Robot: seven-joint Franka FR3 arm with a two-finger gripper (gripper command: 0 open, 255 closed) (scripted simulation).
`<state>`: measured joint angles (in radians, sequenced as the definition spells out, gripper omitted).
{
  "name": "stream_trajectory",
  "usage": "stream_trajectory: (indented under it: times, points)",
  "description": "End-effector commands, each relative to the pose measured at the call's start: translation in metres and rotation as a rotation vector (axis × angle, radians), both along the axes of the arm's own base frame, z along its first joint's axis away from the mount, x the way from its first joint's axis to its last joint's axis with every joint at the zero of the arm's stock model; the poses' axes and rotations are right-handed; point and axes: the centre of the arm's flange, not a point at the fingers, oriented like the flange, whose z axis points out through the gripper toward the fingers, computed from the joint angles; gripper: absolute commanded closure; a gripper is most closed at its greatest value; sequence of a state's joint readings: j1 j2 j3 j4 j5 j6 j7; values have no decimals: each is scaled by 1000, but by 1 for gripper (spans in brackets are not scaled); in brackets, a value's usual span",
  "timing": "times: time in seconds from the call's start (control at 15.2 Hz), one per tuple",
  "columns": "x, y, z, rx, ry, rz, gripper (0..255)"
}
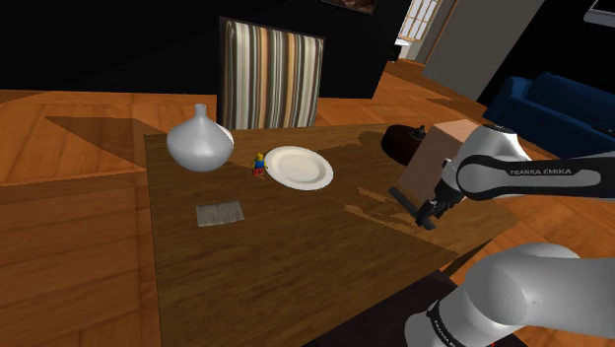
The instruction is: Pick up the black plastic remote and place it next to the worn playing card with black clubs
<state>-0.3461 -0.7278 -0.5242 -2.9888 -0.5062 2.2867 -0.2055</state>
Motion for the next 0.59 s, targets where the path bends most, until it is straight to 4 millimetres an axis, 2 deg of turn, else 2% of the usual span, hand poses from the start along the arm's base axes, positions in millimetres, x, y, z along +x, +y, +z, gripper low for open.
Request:
stream_trajectory:
  times: [0.0, 0.4, 0.46, 0.53]
  points:
    - [0, 0, -4, 0, -1, 0, 0]
    - [0, 0, -4, 0, -1, 0, 0]
    - [0, 0, -4, 0, -1, 0, 255]
    - [0, 0, -4, 0, -1, 0, 255]
